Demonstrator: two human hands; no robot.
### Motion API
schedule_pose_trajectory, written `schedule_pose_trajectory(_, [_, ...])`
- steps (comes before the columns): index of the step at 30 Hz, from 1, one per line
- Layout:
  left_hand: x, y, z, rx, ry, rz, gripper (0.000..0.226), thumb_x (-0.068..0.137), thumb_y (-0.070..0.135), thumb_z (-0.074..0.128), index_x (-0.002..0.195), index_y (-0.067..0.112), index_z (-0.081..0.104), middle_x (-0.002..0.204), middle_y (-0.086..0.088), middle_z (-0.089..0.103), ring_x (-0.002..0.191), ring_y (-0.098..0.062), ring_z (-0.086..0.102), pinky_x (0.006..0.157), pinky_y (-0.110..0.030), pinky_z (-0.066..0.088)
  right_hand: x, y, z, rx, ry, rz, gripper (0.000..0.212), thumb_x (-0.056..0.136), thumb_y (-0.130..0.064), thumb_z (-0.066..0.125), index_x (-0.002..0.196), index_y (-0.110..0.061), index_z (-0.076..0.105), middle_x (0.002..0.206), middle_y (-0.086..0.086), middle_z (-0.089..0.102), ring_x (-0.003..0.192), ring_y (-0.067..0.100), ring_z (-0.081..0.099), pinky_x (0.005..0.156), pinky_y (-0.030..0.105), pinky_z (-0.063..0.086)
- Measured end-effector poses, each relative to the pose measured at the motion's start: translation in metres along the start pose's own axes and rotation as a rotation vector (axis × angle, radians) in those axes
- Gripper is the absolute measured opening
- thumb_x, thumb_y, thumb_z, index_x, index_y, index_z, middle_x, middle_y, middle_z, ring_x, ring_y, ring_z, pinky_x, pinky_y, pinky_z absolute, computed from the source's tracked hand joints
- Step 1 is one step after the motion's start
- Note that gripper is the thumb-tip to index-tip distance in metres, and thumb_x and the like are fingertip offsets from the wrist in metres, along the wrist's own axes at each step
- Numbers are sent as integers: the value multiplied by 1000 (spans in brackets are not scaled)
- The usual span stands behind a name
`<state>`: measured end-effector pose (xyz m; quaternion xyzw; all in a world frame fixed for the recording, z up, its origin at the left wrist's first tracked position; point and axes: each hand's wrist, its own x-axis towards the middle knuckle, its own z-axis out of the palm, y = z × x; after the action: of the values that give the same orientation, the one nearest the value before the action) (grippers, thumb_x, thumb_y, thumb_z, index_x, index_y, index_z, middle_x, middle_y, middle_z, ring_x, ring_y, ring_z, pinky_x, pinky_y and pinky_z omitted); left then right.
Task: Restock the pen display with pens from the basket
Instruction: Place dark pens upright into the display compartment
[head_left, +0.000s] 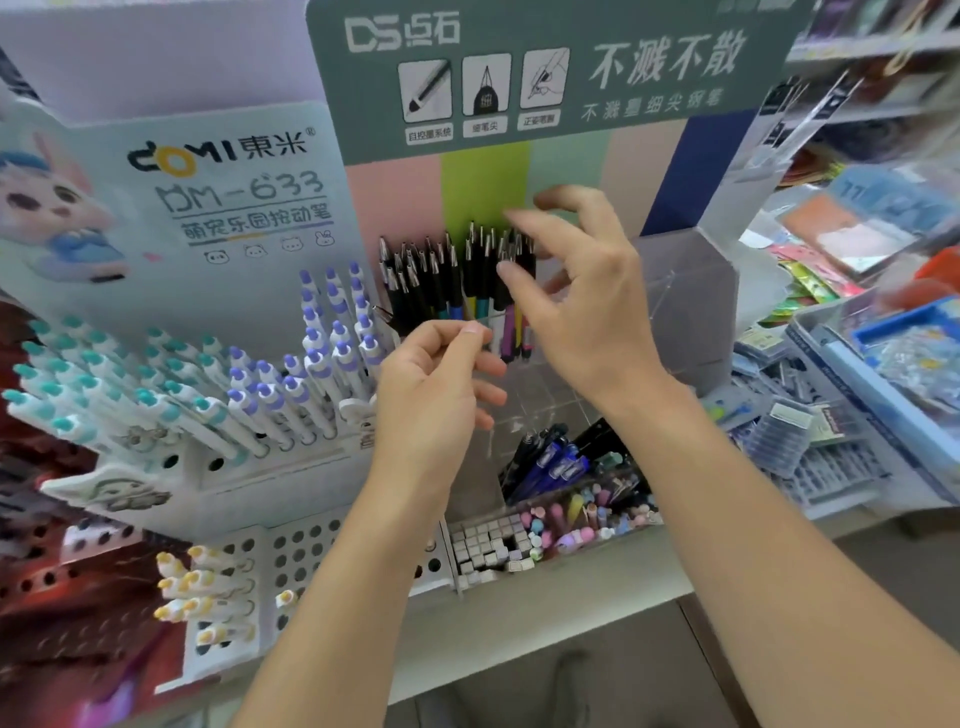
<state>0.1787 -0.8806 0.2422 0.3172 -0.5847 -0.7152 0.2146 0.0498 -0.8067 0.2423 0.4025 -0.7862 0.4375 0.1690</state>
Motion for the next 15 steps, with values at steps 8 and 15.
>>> schedule_pose_trajectory(8, [-42, -18, 102, 198, -277, -27, 14, 100, 23, 57, 93, 17, 67, 68, 4, 68, 52, -9, 58, 45, -19, 41, -82, 42, -120, -32, 105, 366, 31, 89, -21, 74, 120, -18, 69, 110, -8, 64, 83, 10, 64, 74, 24, 55])
schedule_pose_trajectory(15, [-168, -89, 285, 285, -705, -161, 13, 98, 18, 60, 85, 14, 61, 63, -1, 64, 48, -13, 53, 43, -21, 36, -256, 117, -314, -163, 287, 856, 5, 87, -21, 77, 91, -21, 76, 74, -14, 68, 64, -6, 60, 62, 8, 44])
